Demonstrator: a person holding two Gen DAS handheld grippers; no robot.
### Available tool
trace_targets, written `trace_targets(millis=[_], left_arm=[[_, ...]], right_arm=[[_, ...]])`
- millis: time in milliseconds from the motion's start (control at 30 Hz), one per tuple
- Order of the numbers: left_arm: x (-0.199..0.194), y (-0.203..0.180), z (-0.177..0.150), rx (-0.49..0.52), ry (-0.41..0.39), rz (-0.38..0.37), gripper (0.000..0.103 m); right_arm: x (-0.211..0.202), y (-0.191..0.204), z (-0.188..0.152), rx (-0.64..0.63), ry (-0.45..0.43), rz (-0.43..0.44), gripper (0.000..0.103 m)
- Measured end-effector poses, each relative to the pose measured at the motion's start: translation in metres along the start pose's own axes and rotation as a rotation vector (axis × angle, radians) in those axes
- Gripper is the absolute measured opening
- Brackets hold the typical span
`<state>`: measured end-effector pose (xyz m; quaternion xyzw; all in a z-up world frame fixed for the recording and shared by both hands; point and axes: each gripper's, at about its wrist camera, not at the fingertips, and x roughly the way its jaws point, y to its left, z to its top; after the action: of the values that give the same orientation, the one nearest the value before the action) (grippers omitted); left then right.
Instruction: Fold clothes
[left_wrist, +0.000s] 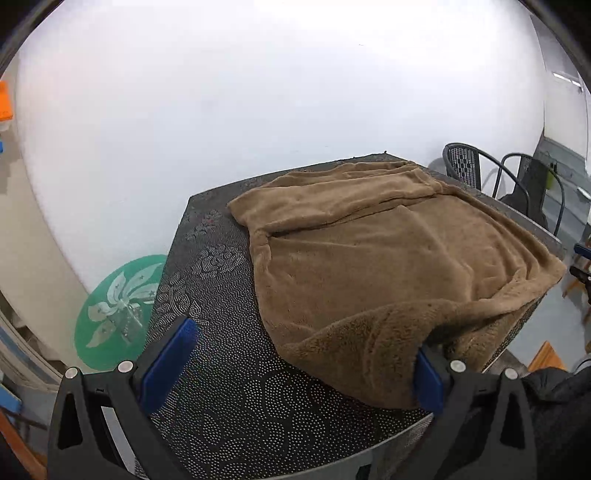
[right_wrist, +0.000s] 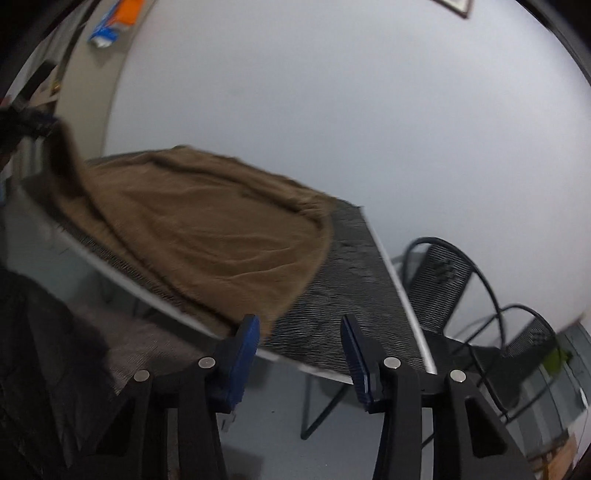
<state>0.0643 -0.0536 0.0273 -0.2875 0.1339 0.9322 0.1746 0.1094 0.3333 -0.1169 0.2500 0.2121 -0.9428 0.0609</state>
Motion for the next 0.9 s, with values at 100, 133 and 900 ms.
trace_targets(millis=[100,133,900], left_arm=[[0.001,-0.002,-0.002,0.01,0.005,-0.002,0.103],[0.001,-0.003,-0.004,0.012,0.008,-0.005,0.103],[-0.02,0.019,0.039,0.199,-0.15,0.115,0.103]], right_arm=[[0.013,0.009,-0.004,-0.041,0.011,0.037,0.048],[0.014,0.014,-0.005,-0.051,0.016,0.041,0.048],[0.027,-0.024,0.084,-0.171,-0.093,-0.193,0.015]])
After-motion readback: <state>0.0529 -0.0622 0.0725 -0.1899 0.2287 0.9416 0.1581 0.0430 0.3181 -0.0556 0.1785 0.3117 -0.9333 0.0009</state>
